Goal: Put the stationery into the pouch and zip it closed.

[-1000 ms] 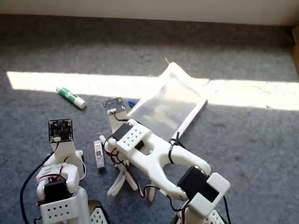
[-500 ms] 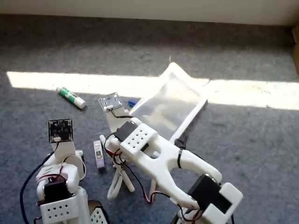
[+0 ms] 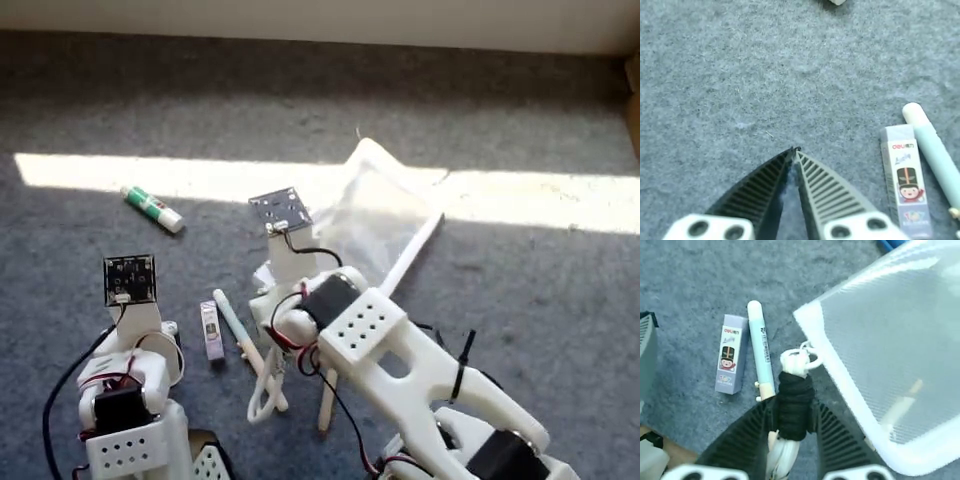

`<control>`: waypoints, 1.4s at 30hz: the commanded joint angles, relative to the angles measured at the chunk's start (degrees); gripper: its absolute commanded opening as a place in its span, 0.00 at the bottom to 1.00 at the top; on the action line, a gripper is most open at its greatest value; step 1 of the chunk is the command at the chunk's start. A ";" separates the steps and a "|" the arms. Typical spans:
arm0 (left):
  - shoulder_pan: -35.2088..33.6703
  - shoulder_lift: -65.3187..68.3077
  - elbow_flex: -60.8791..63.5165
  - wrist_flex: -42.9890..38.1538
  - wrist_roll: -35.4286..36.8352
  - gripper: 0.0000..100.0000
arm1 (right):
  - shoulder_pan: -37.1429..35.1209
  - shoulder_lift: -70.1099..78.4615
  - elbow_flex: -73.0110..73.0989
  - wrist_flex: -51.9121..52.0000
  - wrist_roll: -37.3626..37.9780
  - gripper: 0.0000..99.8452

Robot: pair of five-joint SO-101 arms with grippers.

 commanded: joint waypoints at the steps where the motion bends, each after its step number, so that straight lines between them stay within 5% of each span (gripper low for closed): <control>1: -0.48 -0.48 -5.05 -0.70 0.35 0.01 | 3.03 -8.31 0.75 0.31 0.70 0.00; 9: 1.98 -0.48 -13.41 -0.70 0.35 0.02 | 7.52 -24.04 7.69 0.31 0.79 0.00; 17: 11.56 -0.40 -19.21 -0.70 0.35 0.02 | 9.63 -41.54 17.36 -0.04 11.78 0.00; 23: 20.44 -0.40 -19.12 -0.70 0.70 0.22 | 9.63 -51.38 21.41 -0.13 11.96 0.00; 35: 31.78 -0.31 -22.64 -1.32 1.58 0.26 | 11.82 -53.85 25.71 -3.74 11.78 0.00; 42: 36.53 0.04 -19.30 -10.11 4.66 0.26 | 13.41 -53.93 25.54 -3.38 11.69 0.00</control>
